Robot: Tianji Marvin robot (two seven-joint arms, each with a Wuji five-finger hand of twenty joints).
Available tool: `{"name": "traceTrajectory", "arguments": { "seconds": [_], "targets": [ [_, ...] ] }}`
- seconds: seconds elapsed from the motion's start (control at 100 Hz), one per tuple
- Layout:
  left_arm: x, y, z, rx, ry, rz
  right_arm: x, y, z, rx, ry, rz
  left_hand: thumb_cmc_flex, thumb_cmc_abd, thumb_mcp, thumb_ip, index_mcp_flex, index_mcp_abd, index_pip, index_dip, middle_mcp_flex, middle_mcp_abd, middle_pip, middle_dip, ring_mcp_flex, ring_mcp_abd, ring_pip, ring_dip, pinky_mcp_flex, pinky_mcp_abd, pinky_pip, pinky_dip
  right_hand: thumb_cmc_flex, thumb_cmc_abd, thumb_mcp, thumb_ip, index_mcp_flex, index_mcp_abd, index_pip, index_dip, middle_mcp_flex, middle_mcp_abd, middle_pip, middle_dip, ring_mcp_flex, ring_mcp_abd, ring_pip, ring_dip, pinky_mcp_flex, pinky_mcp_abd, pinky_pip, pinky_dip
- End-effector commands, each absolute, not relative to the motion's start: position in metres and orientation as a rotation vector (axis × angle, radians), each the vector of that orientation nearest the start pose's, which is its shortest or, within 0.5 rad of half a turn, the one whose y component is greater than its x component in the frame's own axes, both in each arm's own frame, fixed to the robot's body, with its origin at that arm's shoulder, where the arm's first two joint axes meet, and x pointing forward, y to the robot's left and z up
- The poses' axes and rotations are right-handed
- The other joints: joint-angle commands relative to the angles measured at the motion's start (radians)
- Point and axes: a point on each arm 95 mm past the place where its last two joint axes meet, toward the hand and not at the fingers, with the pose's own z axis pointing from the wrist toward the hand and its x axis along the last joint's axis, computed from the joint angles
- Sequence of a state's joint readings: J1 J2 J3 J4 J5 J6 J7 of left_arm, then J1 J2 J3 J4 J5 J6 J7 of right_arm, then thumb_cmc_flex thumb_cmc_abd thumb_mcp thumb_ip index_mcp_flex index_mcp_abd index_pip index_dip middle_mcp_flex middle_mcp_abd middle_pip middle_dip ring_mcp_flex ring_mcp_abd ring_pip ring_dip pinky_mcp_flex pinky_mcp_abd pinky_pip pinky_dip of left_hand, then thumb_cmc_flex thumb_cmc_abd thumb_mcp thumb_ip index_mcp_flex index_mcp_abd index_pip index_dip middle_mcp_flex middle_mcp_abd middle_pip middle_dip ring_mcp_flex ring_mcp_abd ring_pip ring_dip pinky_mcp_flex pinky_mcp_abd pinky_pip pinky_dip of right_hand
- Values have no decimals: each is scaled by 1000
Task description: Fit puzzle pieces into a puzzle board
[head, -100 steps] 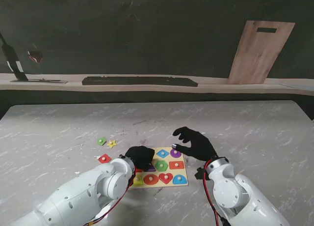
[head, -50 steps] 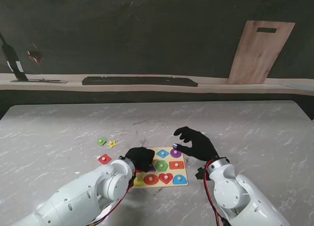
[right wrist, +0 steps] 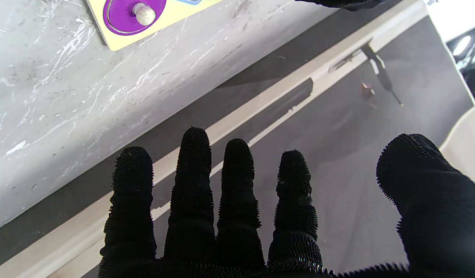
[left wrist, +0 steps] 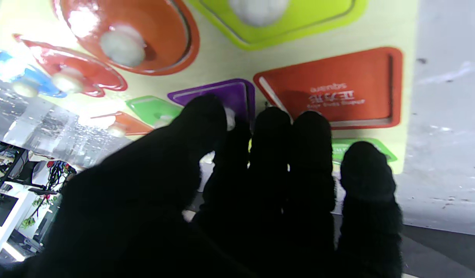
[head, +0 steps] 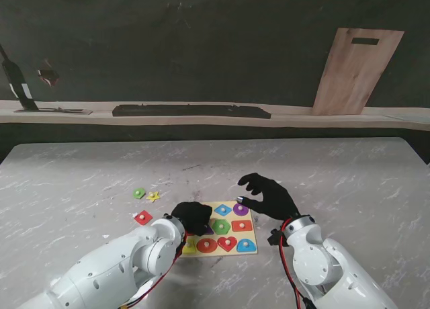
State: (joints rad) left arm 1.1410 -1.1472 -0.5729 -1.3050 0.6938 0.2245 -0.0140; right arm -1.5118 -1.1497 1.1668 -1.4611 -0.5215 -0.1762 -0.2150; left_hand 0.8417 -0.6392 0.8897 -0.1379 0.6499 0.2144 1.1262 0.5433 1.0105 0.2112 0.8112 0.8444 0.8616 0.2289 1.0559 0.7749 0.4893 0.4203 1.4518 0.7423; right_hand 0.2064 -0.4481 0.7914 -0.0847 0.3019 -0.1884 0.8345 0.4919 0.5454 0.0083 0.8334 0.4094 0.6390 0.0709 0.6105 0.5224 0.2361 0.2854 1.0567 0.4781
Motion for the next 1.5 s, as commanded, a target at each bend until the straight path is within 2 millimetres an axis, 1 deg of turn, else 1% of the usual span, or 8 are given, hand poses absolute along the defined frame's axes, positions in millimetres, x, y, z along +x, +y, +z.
{"name": "traceTrajectory", "arguments": {
  "seconds": [0.0, 0.04, 0.23, 0.27, 0.49, 0.85, 1.2, 1.49],
  "targets": [
    [420, -121, -392, -1332, 1859, -1360, 409, 14, -338, -2000, -1458, -2557, 22, -26, -80, -54, -34, -43, -45, -28, -36, 40, -7, 4, -6, 6, 31, 15, -7, 38, 8, 22, -20, 21, -20, 35, 3, -33, -4, 11, 23, -30, 12, 9, 15, -24, 16, 13, -6, 6, 17, 14],
    [420, -120, -392, -1321, 1865, -1357, 409, 14, -338, -2000, -1458, -2557, 20, -26, -101, -59, -59, -44, -68, -31, -53, 35, -2, 10, -12, 5, 28, 16, -10, 35, 6, 22, -21, 21, -20, 35, 4, -33, -3, 11, 24, -30, 13, 9, 15, -24, 16, 13, -6, 6, 17, 14],
    [418, -119, -392, -1287, 1865, -1358, 409, 14, -338, -2000, -1458, -2557, -39, 53, -125, -22, -109, -27, -192, -13, -105, 22, 9, 21, -29, 5, 13, 19, -24, 29, -3, 21, -20, 21, -20, 35, 4, -32, -4, 11, 26, -30, 13, 9, 17, -24, 16, 13, -6, 6, 17, 14],
    [418, -119, -392, -1287, 1859, -1362, 409, 14, -338, -2000, -1458, -2557, -61, 74, -128, 3, -116, -17, -230, -1, -125, 23, 12, 21, -34, 6, 6, 18, -28, 28, -7, 20, -20, 22, -20, 35, 4, -32, -4, 11, 27, -30, 14, 10, 17, -24, 16, 12, -6, 5, 17, 14],
    [419, -119, -391, -1268, 1832, -1385, 409, 14, -338, -1998, -1458, -2555, -104, 124, -163, 48, -156, 2, -316, 11, -187, 21, 25, -33, -42, -3, 0, 15, -32, 21, -10, 19, -20, 22, -20, 35, 4, -32, -4, 11, 25, -30, 13, 9, 17, -25, 17, 13, -5, 5, 17, 14],
    [421, -116, -385, -1276, 1759, -1442, 410, 14, -338, -1998, -1458, -2553, -125, 168, -223, 45, -175, 7, -413, -45, -223, 25, 16, -59, -63, -1, -11, 7, -50, 11, -21, 14, -19, 23, -21, 35, 5, -32, -4, 11, 27, -30, 13, 10, 17, -24, 16, 13, -6, 5, 16, 14],
    [420, -110, -377, -1341, 1650, -1515, 410, 14, -338, -1998, -1458, -2551, -122, 244, -342, 47, -183, 3, -447, -74, -260, 29, -14, -76, -97, 4, -37, 2, -86, 2, -47, 7, -18, 23, -21, 35, 6, -31, -4, 11, 26, -31, 13, 9, 17, -23, 17, 13, -5, 5, 17, 14],
    [420, -101, -367, -1416, 1546, -1603, 411, 16, -340, -2001, -1465, -2533, -83, 286, -435, 56, -194, -8, -487, -90, -374, 52, -159, -184, -235, 30, -166, -6, -230, -4, -147, -20, -19, 23, -21, 35, 4, -34, -4, 11, 25, -28, 13, 10, 16, -20, 17, 13, -6, 5, 17, 14]
  ]
}}
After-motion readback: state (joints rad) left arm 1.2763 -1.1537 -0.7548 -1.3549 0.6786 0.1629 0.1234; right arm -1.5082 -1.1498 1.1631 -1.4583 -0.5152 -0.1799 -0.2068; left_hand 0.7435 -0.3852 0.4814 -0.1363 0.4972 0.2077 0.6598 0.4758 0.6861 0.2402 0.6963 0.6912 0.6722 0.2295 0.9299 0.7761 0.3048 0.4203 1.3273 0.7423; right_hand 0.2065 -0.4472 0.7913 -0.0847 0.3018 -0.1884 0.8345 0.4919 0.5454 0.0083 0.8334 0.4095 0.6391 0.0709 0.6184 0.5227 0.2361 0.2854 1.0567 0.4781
